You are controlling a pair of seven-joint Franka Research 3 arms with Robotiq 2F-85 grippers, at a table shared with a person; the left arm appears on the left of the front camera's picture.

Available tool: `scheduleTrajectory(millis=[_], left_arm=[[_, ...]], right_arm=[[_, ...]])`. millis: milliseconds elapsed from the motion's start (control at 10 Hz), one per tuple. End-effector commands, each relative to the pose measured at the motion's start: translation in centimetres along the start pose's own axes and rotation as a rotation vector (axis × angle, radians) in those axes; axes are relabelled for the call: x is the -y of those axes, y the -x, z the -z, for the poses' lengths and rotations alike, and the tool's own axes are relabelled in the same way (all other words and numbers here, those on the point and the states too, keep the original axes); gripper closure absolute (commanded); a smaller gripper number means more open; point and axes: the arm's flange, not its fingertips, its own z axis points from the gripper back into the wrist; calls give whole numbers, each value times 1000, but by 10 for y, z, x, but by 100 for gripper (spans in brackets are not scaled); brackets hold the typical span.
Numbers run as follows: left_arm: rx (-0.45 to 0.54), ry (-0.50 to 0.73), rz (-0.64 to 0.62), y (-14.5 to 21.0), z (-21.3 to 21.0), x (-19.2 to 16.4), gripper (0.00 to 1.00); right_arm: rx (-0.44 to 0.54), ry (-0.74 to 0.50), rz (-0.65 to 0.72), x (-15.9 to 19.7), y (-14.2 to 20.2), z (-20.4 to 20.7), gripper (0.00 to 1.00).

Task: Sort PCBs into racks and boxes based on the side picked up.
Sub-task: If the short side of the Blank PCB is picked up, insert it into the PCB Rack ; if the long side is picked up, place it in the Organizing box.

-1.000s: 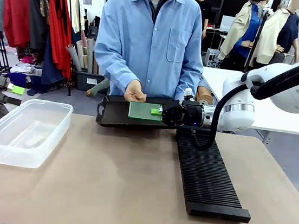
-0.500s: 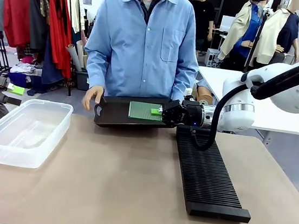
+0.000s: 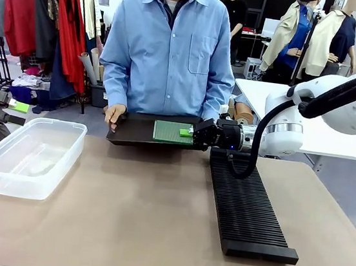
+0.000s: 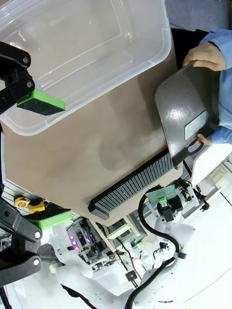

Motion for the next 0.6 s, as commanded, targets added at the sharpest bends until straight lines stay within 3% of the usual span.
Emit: scheduleTrajectory(millis=[0, 500], left_arm=[[6, 1, 2, -1, -1, 1, 0], [6, 1, 2, -1, -1, 1, 0]], right_arm=[[5, 0, -3, -1, -1, 1, 100], [5, 0, -3, -1, -1, 1, 100]])
